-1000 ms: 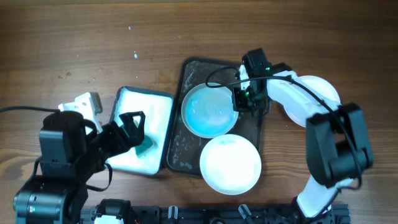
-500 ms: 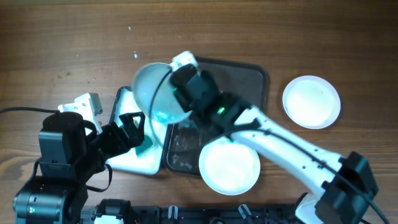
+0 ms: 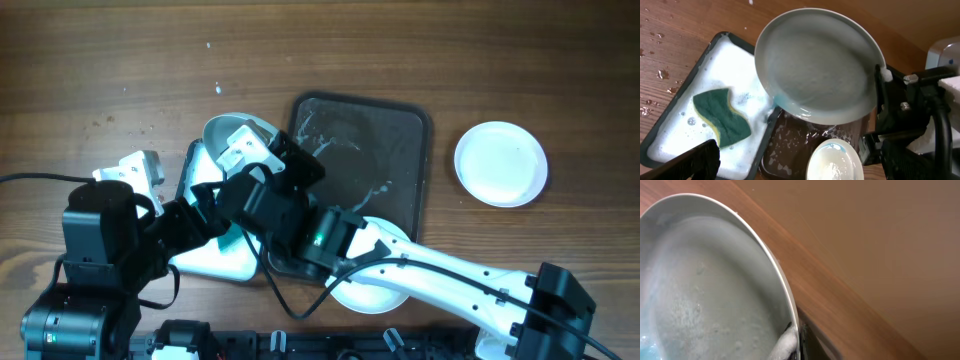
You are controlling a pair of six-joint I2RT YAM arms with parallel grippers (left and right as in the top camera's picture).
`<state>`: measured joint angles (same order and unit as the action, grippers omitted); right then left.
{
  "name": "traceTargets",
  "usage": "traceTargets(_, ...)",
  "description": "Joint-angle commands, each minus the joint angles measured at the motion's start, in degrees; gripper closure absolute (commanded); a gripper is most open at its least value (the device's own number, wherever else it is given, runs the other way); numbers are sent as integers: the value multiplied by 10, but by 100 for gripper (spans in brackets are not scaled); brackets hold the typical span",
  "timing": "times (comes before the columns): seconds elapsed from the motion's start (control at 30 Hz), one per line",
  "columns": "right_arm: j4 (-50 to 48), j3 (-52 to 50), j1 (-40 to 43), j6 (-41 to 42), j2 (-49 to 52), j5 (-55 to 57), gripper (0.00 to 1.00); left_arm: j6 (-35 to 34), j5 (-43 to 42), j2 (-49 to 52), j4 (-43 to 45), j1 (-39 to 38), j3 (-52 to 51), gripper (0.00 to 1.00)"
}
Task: Clean dirty plates on tray and stack at the side
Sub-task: 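Lift the plate with the right gripper and dip it into the basin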
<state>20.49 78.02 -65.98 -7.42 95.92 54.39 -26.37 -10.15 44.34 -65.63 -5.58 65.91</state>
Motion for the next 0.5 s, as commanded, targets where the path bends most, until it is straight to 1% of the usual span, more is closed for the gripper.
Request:
traceTargets(0.0,-4,3,-24,-18,-9,35,96,7,-7,0,6,3,7,0)
traceTargets(0.47,-5,3,-35,-16,-9,54,96,7,-7,0,6,3,7,0)
